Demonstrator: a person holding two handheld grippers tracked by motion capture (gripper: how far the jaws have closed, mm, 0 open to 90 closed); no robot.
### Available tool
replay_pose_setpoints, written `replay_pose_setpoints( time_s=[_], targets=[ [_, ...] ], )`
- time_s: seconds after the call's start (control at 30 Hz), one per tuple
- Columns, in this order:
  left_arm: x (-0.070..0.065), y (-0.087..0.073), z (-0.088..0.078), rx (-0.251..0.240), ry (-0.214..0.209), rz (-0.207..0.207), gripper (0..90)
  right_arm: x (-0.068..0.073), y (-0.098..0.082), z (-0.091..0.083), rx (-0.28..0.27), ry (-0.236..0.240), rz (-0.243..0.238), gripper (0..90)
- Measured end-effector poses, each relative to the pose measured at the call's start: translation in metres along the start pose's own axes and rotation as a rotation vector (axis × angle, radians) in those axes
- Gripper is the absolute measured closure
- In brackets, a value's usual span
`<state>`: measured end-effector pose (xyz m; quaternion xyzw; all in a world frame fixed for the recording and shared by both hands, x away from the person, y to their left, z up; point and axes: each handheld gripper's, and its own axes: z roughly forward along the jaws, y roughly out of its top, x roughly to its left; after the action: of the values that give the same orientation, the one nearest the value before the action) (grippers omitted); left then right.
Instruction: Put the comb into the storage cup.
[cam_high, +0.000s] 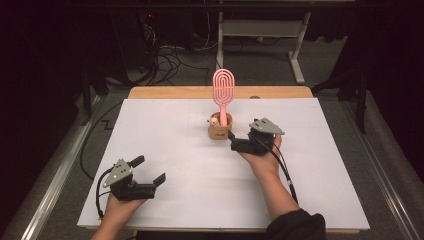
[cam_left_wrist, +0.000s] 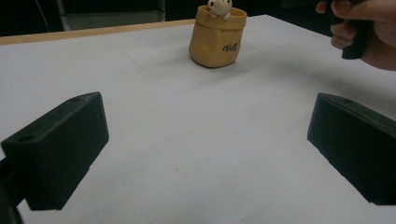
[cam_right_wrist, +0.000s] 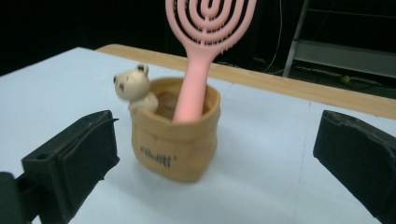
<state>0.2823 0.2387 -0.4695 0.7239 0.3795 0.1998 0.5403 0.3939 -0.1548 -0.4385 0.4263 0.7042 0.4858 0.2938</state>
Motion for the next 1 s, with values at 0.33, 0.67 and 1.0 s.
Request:
replay_pose_setpoints(
  time_s=[0.33, 0.67, 1.0],
  targets=[
    [0.007, 0.000, -0.004, -0.010, 0.031, -0.009, 0.0, -0.009, -0.037, -0.042, 0.003, 0.026, -0.002, 0.4],
    [0.007, 0.000, -0.005, -0.005, 0.006, -0.007, 0.0, -0.021, -0.061, -0.087, -0.013, 0.025, 0.002, 0.4],
    [0.003, -0.001, -0.003, -0.005, 0.013, 0.008, 0.0, -0.041, -0.076, -0.138, -0.041, -0.002, -0.003, 0.4]
  ],
)
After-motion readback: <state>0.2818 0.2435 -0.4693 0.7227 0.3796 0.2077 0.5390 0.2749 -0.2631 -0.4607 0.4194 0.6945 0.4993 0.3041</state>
